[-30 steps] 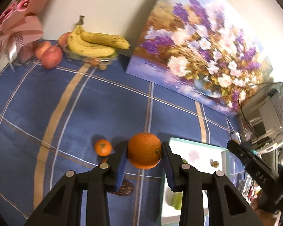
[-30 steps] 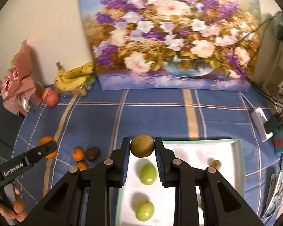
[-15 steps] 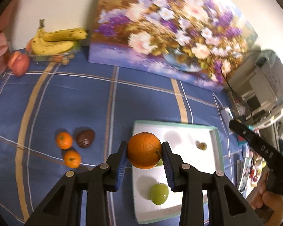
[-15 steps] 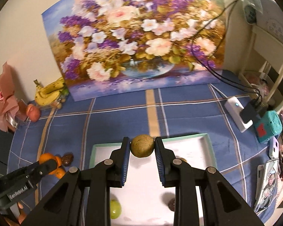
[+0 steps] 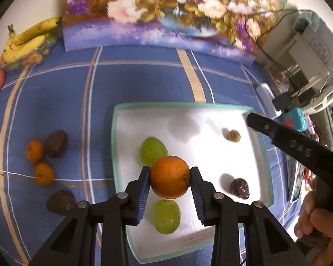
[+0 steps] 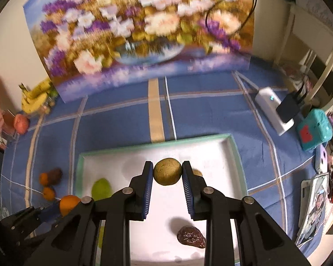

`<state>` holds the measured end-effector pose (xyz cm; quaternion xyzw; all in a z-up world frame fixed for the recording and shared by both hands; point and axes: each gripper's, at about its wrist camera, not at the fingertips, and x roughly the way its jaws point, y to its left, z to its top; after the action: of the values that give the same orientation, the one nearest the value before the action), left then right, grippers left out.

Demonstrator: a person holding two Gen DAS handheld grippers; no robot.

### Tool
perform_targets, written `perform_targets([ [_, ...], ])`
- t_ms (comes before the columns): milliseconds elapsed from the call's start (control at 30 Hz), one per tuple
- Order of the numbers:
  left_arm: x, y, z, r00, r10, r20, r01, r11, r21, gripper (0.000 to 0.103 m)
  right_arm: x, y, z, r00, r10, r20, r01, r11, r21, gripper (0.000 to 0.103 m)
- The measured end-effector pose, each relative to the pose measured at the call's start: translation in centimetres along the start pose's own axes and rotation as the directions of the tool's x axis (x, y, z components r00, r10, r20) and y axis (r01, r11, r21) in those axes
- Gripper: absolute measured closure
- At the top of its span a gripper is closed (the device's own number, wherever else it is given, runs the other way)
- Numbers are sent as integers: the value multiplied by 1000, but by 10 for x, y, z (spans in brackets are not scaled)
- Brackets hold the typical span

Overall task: Organize fruits
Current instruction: 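Carry the orange and brown fruit over the tray with the left and right grippers, then release the orange with the left gripper while the right releases the brown fruit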

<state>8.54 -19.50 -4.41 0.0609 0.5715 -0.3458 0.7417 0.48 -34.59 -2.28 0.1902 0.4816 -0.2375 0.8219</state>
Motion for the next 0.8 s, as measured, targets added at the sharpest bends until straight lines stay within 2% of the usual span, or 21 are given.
perform_targets([
  [300, 29, -4, -11, 997, 2, -73, -2, 1000, 1, 65, 47, -4, -17, 990, -24, -136, 23, 1000, -8, 75],
  [800, 47, 13, -16, 994, 22, -110, -28, 999, -47, 65, 76, -14, -32, 974, -72, -213, 70, 997, -17, 75],
])
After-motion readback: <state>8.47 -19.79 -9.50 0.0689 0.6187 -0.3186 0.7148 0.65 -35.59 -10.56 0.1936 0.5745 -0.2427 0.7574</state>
